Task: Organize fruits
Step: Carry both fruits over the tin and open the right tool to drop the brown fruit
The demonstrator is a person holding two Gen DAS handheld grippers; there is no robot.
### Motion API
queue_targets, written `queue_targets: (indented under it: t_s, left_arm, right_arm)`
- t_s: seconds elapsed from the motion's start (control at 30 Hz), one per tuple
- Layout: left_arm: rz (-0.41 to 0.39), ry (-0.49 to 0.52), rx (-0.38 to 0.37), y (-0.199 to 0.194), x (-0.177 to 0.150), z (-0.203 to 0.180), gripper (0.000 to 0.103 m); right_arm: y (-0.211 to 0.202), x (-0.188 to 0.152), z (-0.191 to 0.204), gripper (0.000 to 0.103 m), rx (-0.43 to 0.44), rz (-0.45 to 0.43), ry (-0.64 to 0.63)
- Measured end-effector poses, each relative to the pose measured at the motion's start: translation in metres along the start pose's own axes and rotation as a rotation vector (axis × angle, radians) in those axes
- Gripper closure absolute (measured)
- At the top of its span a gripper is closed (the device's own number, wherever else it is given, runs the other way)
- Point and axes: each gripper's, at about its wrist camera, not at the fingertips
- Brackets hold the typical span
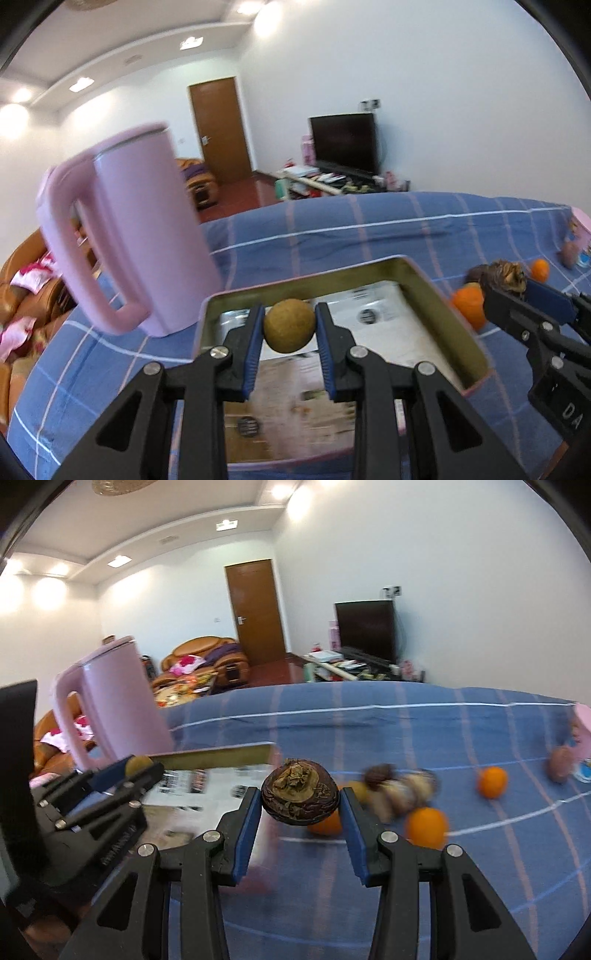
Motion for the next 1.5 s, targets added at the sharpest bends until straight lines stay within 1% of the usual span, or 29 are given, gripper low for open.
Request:
queue_targets:
  t_s: [0.2,0.47,0.57,0.63,0.73,0.87,0.9,1.1,1.37,1.4,1.47,1.5]
  left_arm:
    - [0.056,-0.058,0.042,0.013,-0.004,0.015,0.074]
    - [0.114,-0.051,0.092,0.022,-0.011,0.017,0.074]
    - [0.146,-0.069,0.095,0.027,-0.013,0.02,0.074]
    - [0.16,-0.073,0.101,0.028,-0.014,0.021,0.074]
    - [0.171,-0.074,0.104,0.03,-0.014,0.021,0.074]
    - [0.18,-0.074,0.107,0.033,-0.014,0.022,0.074]
    - [0.181,-0.077,0.104,0.032,-0.014,0.022,0.074]
    - [0.203,-0.094,0.103,0.038,-0.015,0.027,0.074]
    - [0.203,-0.09,0.103,0.041,-0.014,0.028,0.074]
    - [0.203,-0.088,0.104,0.041,-0.014,0.027,0.073]
    - [0.194,-0.088,0.099,0.039,-0.013,0.026,0.068]
    - [0.187,-0.091,0.087,0.038,-0.013,0.026,0.058]
  right_arm:
    - [0.024,-0.002,0.034,0.057,0.057,0.038,-0.017]
    - [0.033,-0.008,0.043,0.057,0.063,0.066,-0.076]
    - [0.038,-0.008,0.047,0.057,0.061,0.08,-0.102]
    - [0.04,-0.007,0.047,0.057,0.078,0.09,-0.099]
    - [0.041,-0.008,0.044,0.057,0.097,0.101,-0.095]
    - [0.049,-0.009,0.04,0.057,0.149,0.15,-0.07]
    - [0.047,-0.009,0.04,0.057,0.155,0.148,-0.067]
    - [0.046,-0.01,0.042,0.057,0.157,0.154,-0.077]
    - [0.044,-0.01,0.04,0.056,0.153,0.145,-0.067]
    - [0.043,-0.01,0.038,0.056,0.153,0.142,-0.063]
    - [0.04,-0.009,0.035,0.052,0.148,0.131,-0.046]
    - [0.037,-0.008,0.031,0.051,0.147,0.117,-0.031]
Point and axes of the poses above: each gripper's, at about its wrist camera, not at the fingertips, and y roughly the way its jaws point, z to its left, x to its top, and after that the axes turned 4 degrees about -x, right-handed
